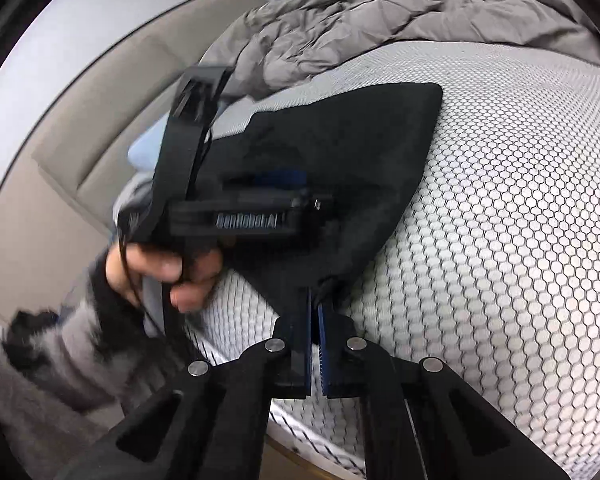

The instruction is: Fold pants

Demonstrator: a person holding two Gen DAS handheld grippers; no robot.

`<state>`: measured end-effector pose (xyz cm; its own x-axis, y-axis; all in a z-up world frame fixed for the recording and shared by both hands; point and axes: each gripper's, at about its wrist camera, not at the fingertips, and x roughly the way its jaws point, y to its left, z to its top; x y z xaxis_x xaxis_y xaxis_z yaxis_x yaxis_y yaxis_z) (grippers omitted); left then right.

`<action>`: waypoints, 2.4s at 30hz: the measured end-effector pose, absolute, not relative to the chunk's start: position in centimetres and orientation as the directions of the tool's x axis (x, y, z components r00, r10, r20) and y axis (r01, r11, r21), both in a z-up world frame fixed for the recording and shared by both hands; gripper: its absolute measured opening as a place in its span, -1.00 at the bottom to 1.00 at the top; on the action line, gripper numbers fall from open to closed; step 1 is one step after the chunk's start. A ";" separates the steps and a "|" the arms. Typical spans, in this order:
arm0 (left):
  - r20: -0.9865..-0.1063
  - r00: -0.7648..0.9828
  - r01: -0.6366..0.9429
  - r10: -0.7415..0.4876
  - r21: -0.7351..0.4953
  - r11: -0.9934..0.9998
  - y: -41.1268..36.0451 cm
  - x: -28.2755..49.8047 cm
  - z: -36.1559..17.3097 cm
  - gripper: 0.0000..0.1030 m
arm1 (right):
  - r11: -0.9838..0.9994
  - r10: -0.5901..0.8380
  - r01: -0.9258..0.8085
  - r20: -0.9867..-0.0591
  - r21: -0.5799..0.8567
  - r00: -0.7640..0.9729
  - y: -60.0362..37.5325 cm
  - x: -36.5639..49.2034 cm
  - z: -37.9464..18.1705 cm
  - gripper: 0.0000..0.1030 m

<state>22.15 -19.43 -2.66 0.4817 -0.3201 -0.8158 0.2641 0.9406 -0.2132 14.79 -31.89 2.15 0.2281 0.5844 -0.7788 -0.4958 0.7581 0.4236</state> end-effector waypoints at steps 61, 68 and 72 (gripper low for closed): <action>-0.760 0.423 0.556 -0.494 -0.213 0.803 -20.4 15.1 -0.2 0.80 | 0.768 0.640 -0.277 -0.689 0.577 0.340 -37.4 21.9 0.8 -0.47; -0.802 0.433 0.542 -0.412 -0.133 0.830 -20.9 16.3 -1.6 0.81 | 0.822 0.549 -0.352 -0.789 0.448 0.275 -36.0 20.5 -0.1 -0.72; -0.811 0.431 0.558 -0.395 -0.105 0.823 -21.1 15.6 -1.7 0.82 | 0.843 0.520 -0.330 -0.802 0.425 0.295 -37.6 20.0 0.4 -0.72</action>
<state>15.63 -21.08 -1.71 0.4307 -0.3951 -0.8114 0.5580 0.8232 -0.1047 20.03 -37.58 0.42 0.2947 0.5197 -0.8019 -0.3298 0.8429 0.4251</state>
